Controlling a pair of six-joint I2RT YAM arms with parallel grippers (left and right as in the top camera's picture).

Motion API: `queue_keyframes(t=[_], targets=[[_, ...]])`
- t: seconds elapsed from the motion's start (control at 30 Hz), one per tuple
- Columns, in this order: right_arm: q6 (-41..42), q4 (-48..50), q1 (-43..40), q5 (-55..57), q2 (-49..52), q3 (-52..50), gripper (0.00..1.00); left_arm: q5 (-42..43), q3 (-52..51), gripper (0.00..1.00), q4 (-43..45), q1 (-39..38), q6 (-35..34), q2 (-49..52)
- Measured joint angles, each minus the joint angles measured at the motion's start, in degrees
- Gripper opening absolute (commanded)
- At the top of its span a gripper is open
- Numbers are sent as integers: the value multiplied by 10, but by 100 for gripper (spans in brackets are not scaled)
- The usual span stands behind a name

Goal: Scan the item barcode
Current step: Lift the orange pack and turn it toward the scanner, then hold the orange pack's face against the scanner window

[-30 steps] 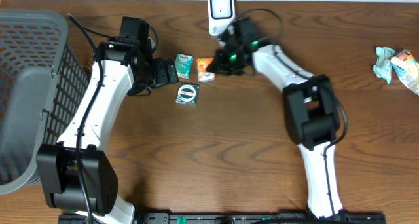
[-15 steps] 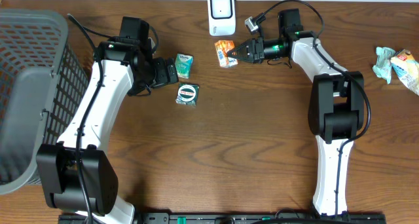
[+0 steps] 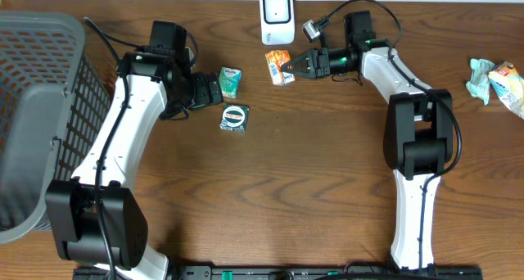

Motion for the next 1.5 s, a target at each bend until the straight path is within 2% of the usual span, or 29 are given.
queue_keyframes(t=[0.13,0.33,0.5,0.77,0.87,0.9,1.03,1.17,1.27,1.33,1.5], targets=[[0,25,-2,-2,0,0,1,0,0,98,0,0,0,0],[42,79,-29,-3,0,0,1,0,0,98,0,0,0,0],[55,80,-48,-3,0,0,1,0,0,98,0,0,0,0],[70,76,-36,3,0,0,1,0,0,98,0,0,0,0],[75,47,-27,50,0,0,1,0,0,98,0,0,0,0],[76,29,-23,76,0,0,1,0,0,97,0,0,0,0],[71,-80,13,329,-13,2,1,0,0,98,0,0,0,0],[51,-96,58,584,-65,1,1,0,0,98,0,0,0,0],[12,-44,102,779,-117,1,1,0,0,98,0,0,0,0],[-46,24,146,930,-148,9,1,0,0,98,0,0,0,0],[-175,196,196,1055,-135,11,1,0,0,98,0,0,0,0]])
